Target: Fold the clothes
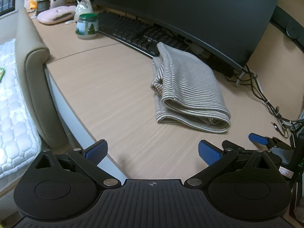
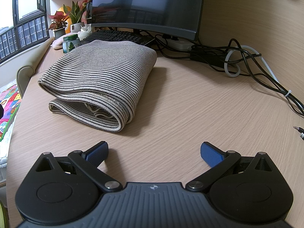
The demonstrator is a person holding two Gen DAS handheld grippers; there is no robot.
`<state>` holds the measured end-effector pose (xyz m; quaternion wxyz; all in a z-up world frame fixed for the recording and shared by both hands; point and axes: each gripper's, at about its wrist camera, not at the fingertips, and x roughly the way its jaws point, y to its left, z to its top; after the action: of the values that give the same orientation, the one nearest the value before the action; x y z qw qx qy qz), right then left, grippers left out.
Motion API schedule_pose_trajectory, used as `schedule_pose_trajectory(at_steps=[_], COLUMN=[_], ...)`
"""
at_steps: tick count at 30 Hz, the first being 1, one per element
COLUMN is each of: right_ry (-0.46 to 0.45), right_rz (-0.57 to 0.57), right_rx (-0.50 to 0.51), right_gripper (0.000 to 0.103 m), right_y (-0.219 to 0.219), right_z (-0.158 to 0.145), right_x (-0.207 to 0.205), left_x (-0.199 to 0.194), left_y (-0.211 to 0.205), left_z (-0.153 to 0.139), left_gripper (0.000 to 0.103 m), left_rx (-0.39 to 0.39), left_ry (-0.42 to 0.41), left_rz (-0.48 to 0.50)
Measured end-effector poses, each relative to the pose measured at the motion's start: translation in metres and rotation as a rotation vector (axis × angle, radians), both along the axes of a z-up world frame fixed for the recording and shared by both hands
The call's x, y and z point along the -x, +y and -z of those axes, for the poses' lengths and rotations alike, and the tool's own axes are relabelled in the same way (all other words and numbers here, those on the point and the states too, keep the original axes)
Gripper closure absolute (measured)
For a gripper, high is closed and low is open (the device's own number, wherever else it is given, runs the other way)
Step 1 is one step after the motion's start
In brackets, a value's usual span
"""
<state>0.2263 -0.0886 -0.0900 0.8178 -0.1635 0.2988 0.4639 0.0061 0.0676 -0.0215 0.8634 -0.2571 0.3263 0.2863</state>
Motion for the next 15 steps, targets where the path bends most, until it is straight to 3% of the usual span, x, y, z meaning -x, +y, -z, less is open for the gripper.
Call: schedule_pose_trajectory(at_steps=[9, 15], right_ry=[0.000, 0.000], right_rz=[0.001, 0.000], right_rx=[0.000, 0.000], right_gripper=[0.000, 0.000], right_y=[0.000, 0.000], right_z=[0.000, 0.000], right_x=[0.000, 0.000], left_x=[0.005, 0.004], left_y=[-0.009, -0.028], left_z=[-0.005, -0.010], left_gripper=[0.000, 0.000], left_rx=[-0.047, -0.130], left_ry=[-0.041, -0.074], left_rz=[0.011, 0.052])
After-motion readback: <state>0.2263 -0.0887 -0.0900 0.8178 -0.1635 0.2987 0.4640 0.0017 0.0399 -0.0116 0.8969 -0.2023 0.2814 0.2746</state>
